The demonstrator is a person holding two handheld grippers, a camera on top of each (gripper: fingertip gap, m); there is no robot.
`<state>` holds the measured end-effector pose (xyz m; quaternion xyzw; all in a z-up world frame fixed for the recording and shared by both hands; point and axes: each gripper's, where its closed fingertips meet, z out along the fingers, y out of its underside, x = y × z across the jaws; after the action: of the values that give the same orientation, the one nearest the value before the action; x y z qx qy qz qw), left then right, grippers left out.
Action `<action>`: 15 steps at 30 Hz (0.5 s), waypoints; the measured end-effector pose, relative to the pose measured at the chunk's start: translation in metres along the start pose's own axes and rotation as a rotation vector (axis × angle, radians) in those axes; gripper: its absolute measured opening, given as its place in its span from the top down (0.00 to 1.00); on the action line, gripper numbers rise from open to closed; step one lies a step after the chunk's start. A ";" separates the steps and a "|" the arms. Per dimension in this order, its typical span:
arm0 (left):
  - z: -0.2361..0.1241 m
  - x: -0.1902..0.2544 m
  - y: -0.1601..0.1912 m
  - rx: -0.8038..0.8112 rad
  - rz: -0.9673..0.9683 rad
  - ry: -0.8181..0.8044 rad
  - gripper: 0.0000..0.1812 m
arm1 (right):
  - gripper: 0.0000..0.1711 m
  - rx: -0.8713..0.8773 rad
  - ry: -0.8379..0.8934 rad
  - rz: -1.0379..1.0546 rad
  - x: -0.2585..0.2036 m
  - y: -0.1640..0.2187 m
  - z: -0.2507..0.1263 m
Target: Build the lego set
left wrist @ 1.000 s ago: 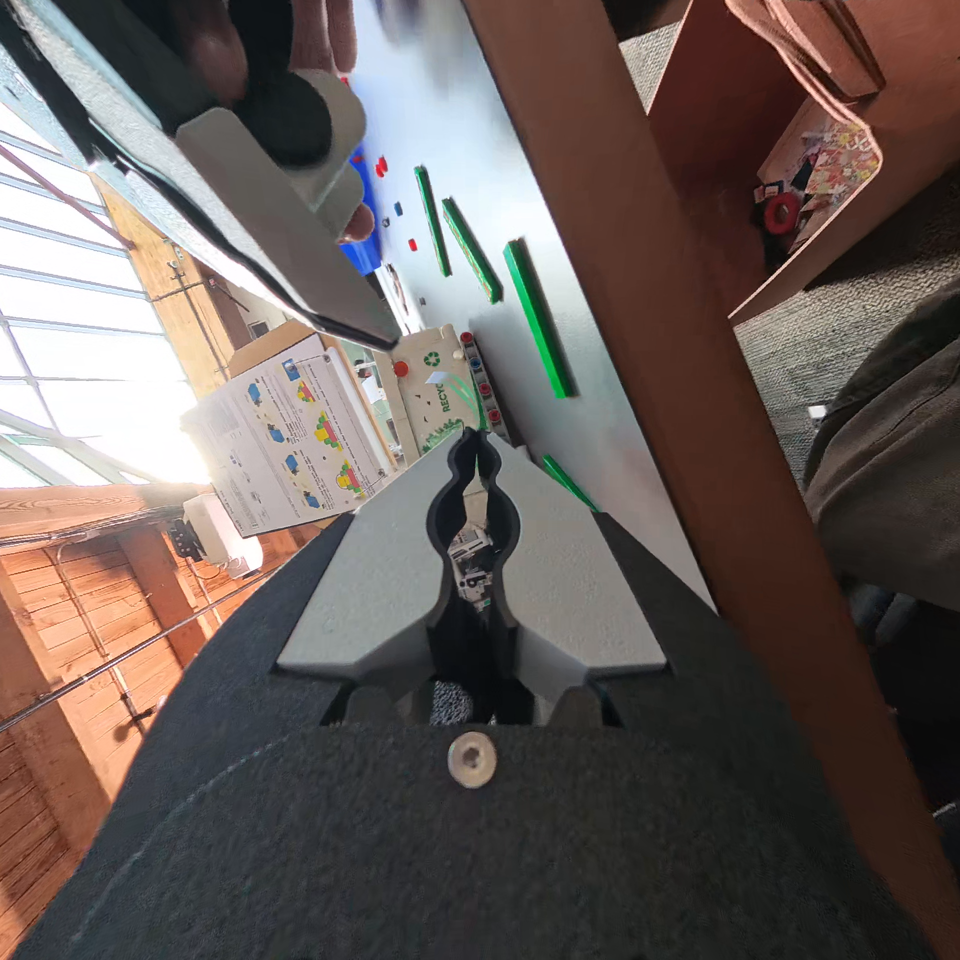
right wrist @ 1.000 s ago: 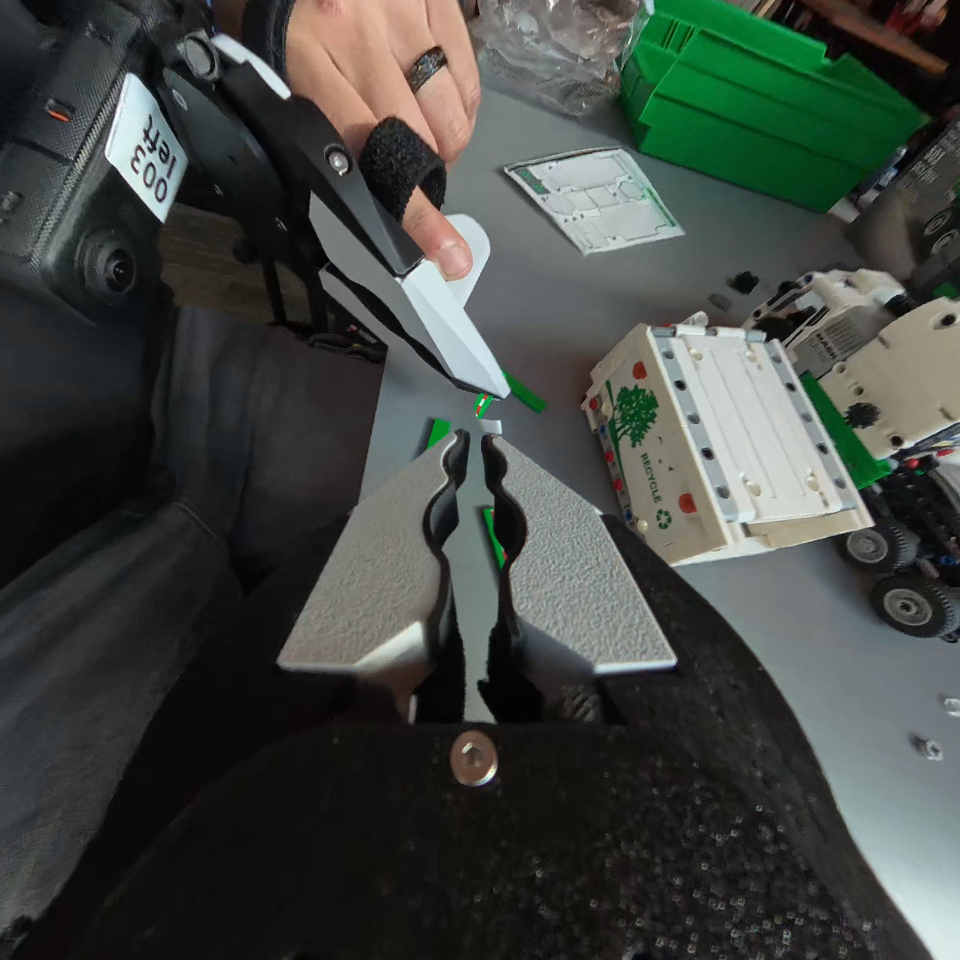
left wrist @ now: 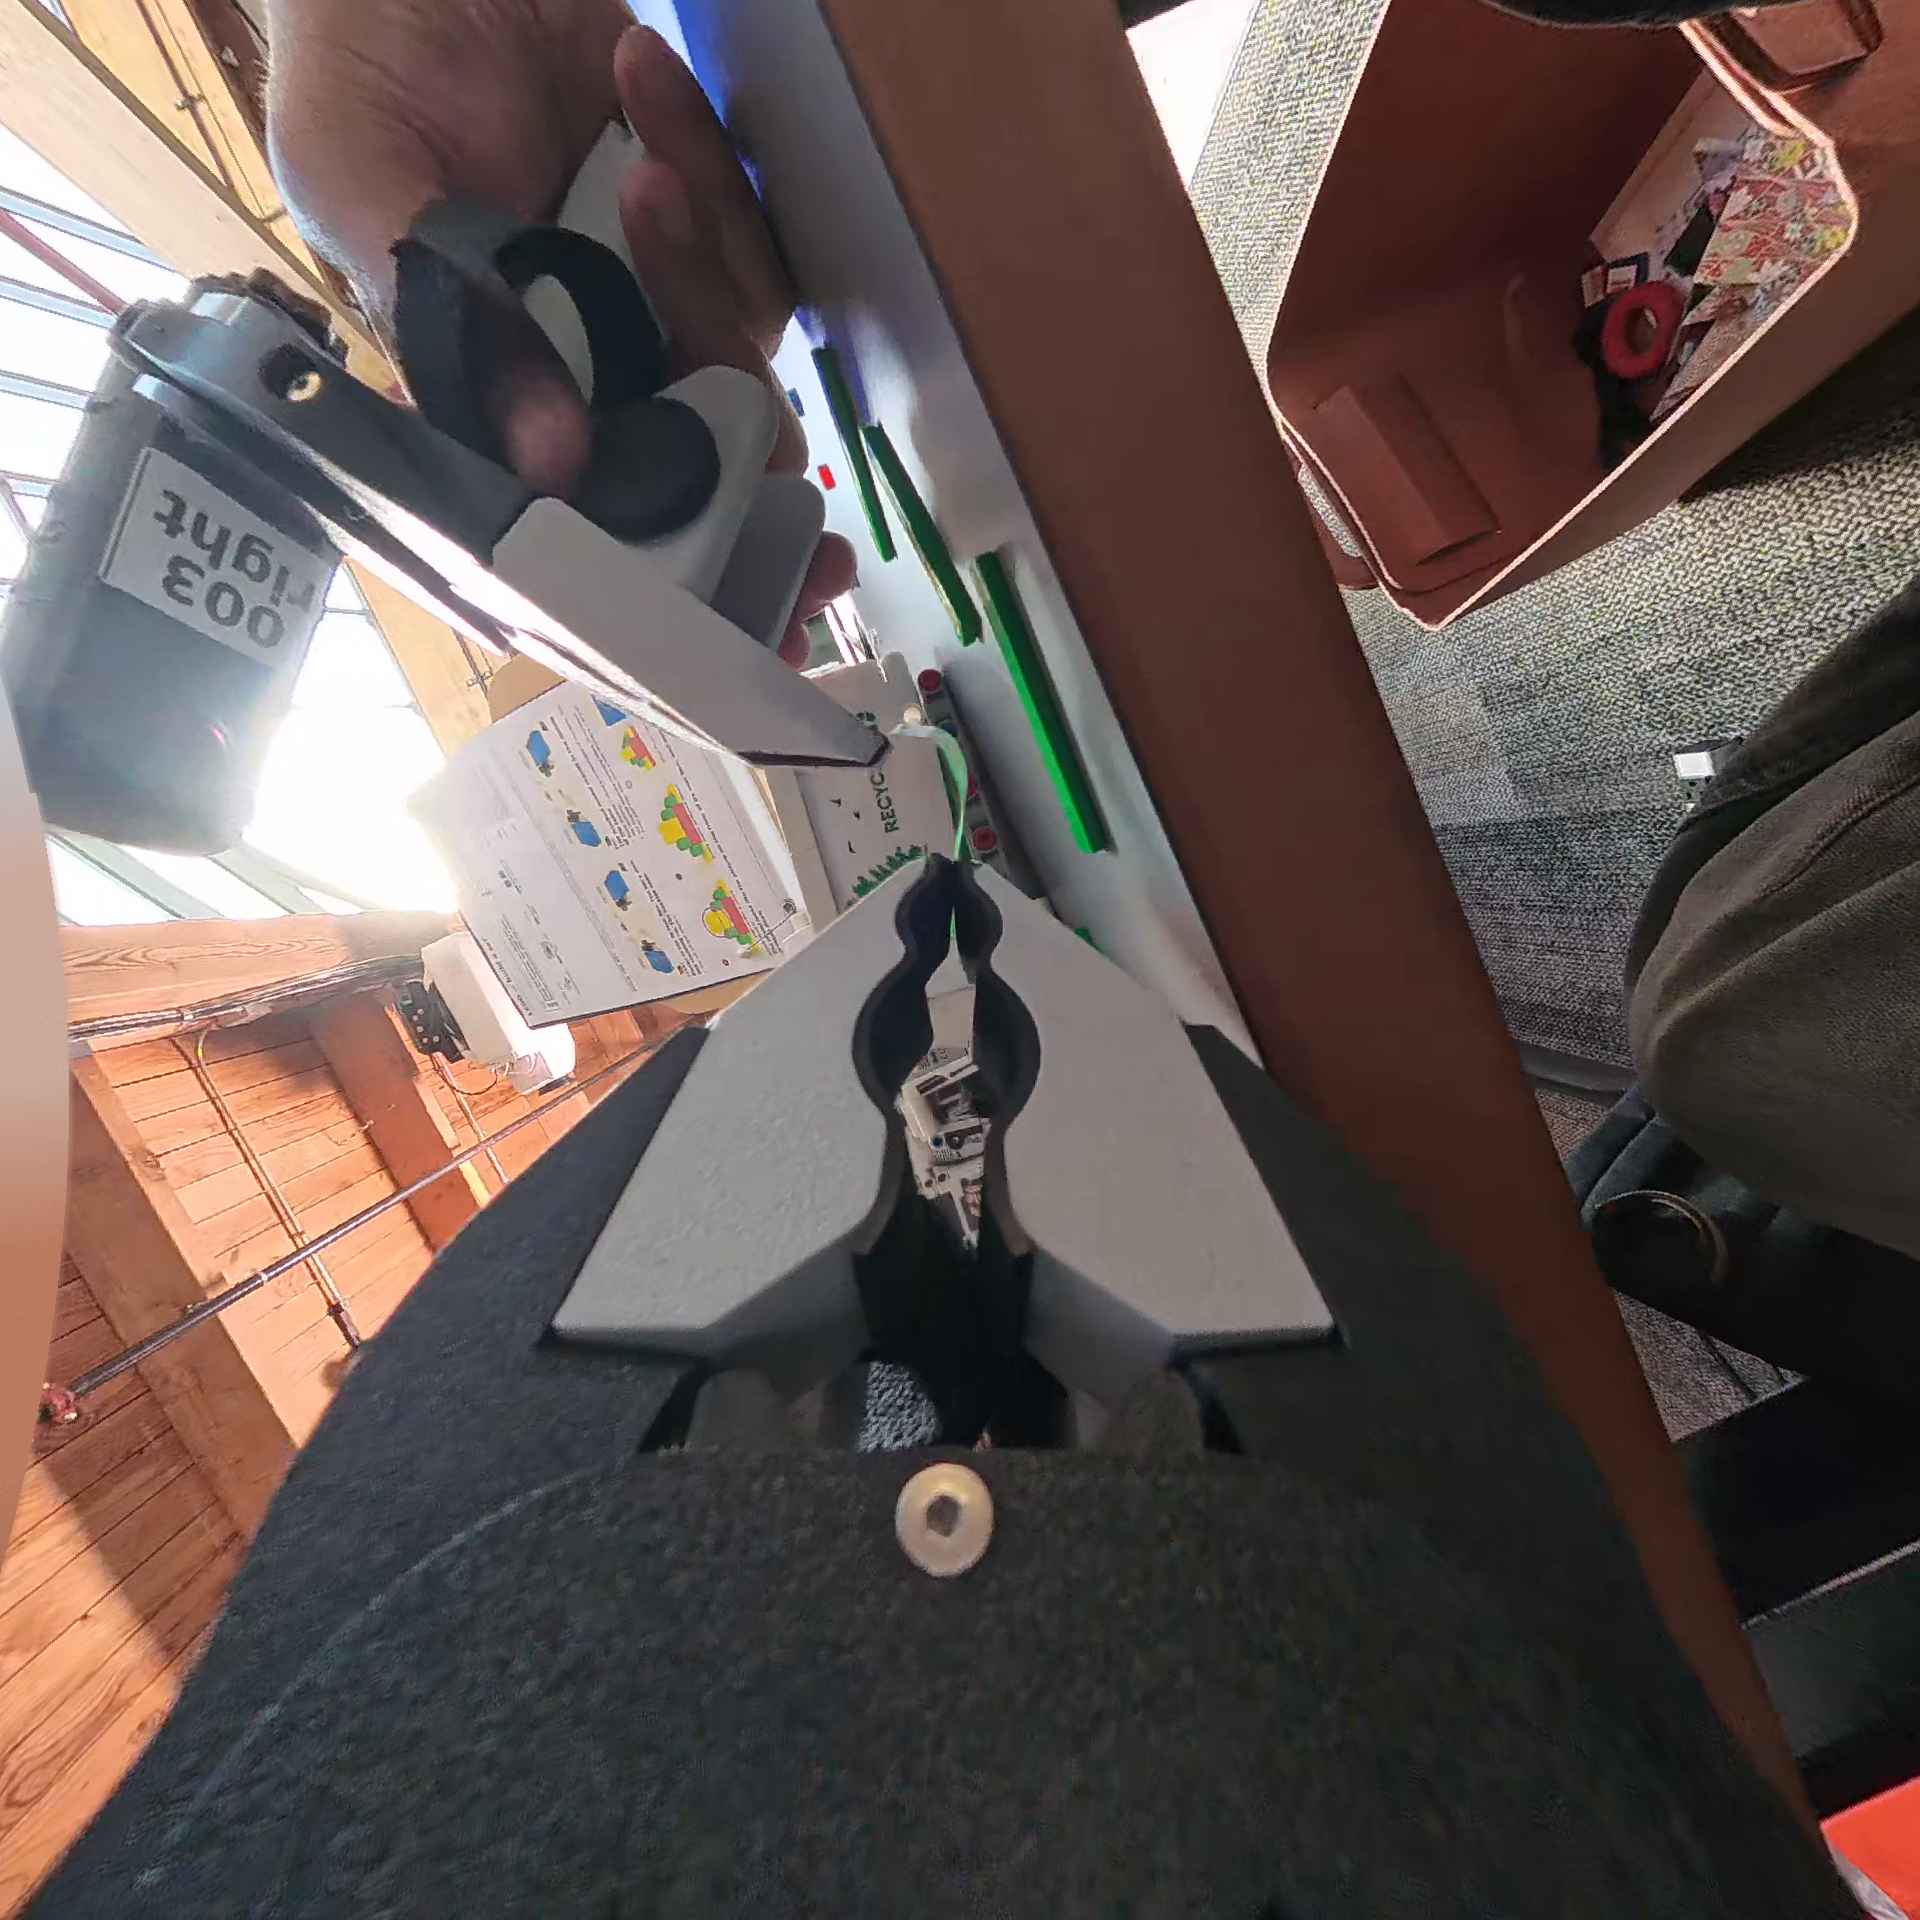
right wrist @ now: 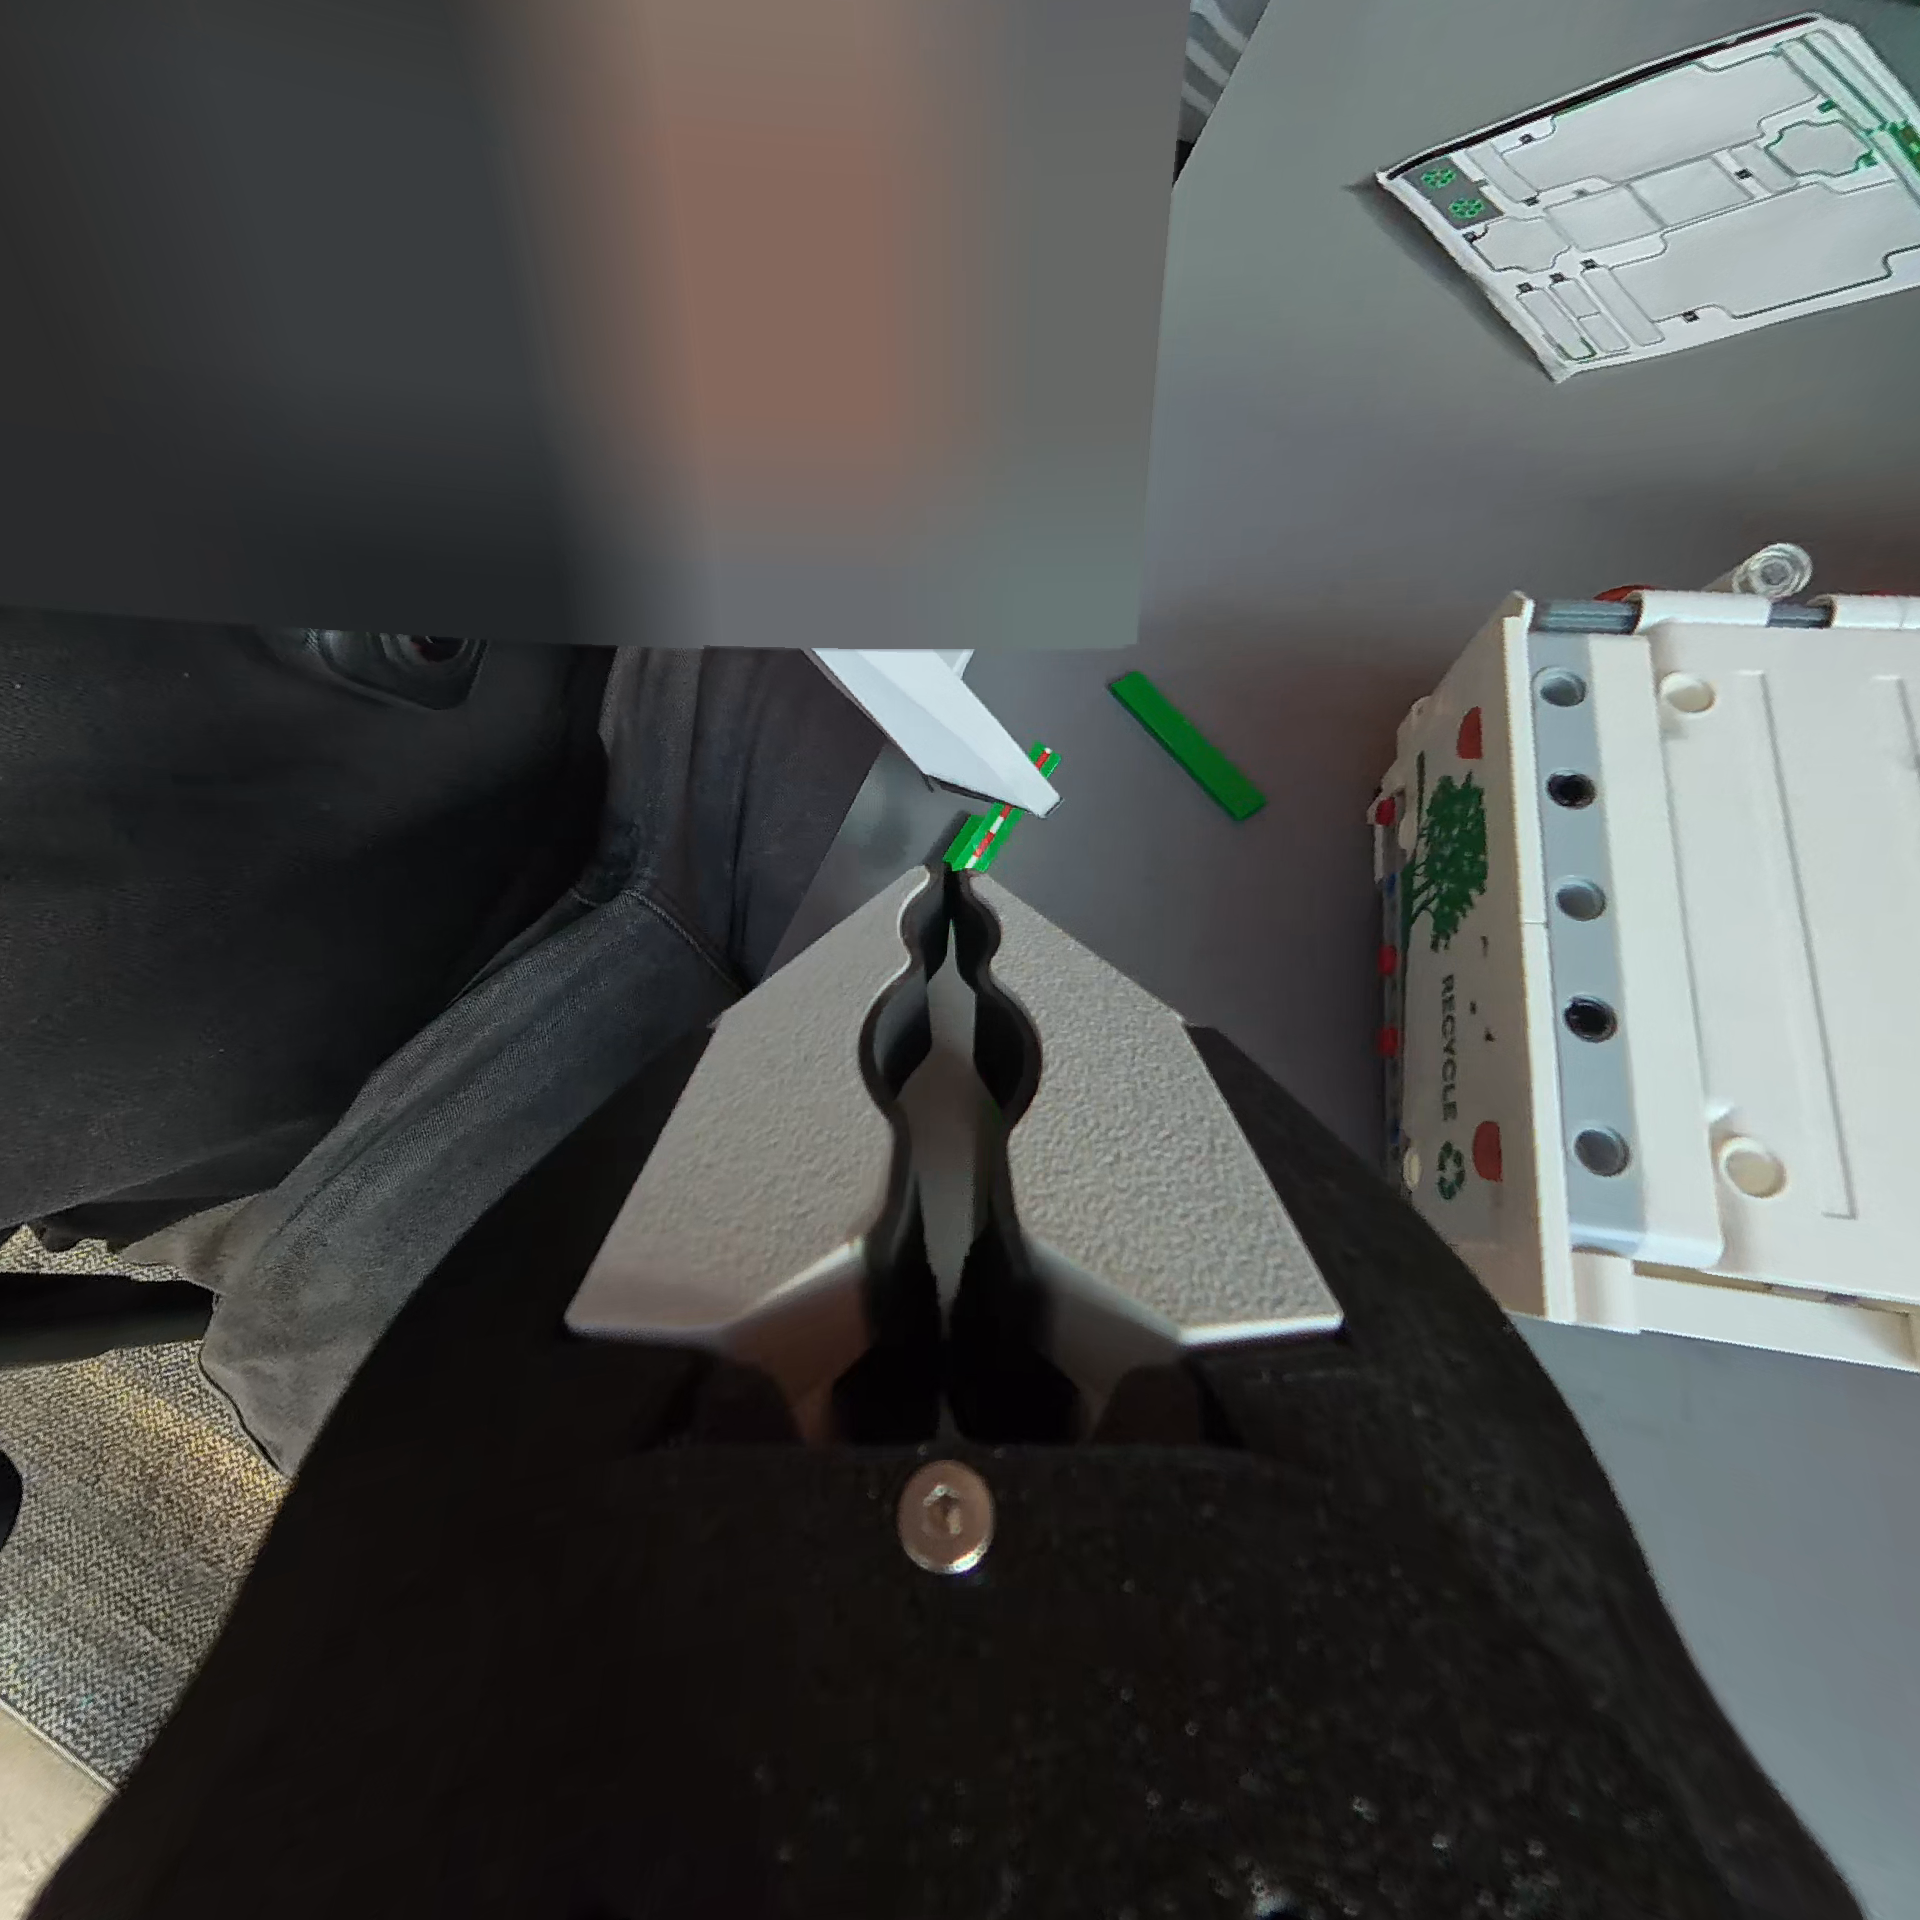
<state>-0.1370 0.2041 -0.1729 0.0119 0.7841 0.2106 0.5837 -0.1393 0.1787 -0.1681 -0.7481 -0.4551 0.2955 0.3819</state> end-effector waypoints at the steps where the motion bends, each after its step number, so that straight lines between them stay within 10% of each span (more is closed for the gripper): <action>1: 0.000 0.001 0.000 -0.001 0.000 0.002 1.00 | 1.00 -0.005 0.003 -0.005 0.000 0.001 0.000; 15: -0.001 0.008 -0.008 -0.001 -0.027 0.030 1.00 | 1.00 -0.093 -0.027 -0.034 -0.012 0.014 0.006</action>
<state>-0.1388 0.1982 -0.1824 -0.0021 0.7928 0.2035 0.5745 -0.1425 0.1654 -0.1821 -0.7531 -0.4863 0.2776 0.3454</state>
